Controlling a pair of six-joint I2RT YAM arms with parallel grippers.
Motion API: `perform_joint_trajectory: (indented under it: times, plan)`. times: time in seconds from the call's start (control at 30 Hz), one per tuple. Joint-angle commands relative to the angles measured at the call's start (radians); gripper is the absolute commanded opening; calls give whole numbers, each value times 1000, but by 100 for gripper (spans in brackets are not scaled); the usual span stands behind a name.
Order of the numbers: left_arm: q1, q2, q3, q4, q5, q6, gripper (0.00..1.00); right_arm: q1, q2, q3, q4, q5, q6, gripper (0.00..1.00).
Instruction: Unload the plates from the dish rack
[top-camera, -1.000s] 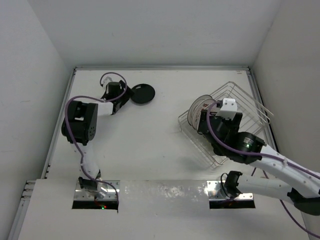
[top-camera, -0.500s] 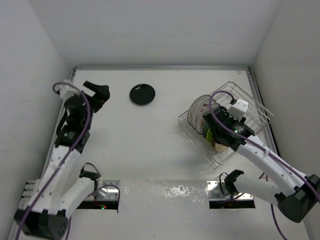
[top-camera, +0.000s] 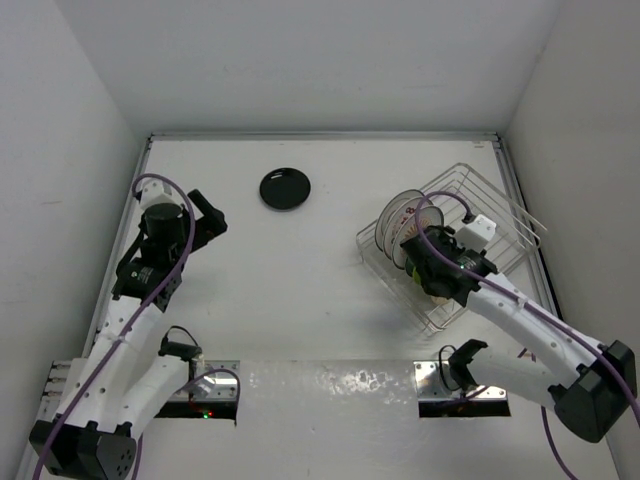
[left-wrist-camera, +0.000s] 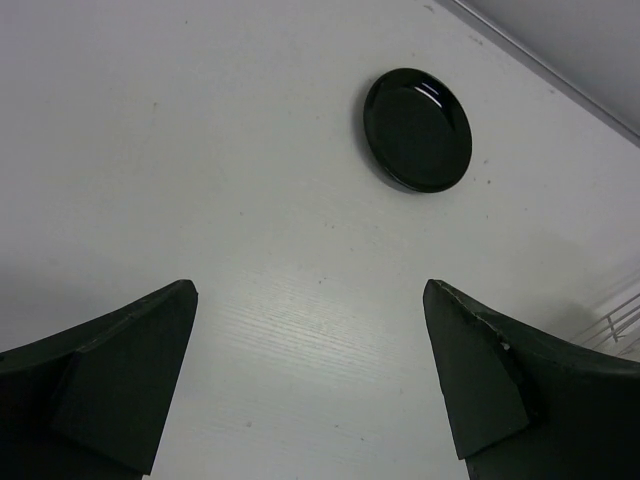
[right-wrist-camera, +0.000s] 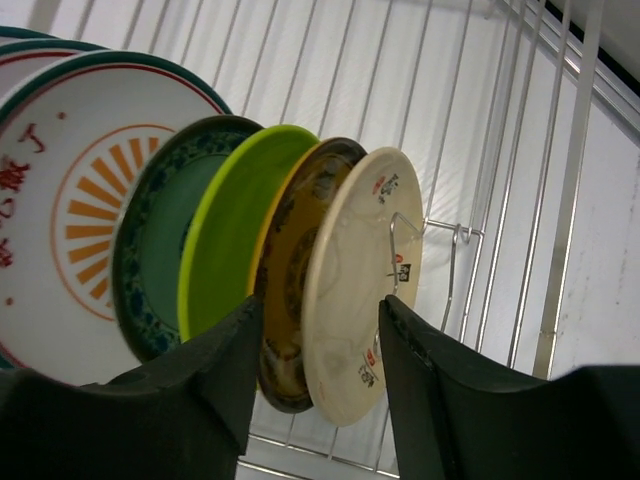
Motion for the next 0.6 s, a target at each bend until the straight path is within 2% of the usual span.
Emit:
perform_joint_trajectory:
  times: [0.0,0.23,0.37,0.57]
  plan:
    - [-5,-15,10,13,17,36,93,-6,19,-23,12,47,61,48]
    - [-5,-12,4,18,33,39,93,-27,48,-92,73,31,84,40]
    - [-5,-8,4,19,38,43,93,-32,45,-115,100,28,108,26]
    - [-5,2,4,22,47,45,93,-30,27,-58,49,42,122,15]
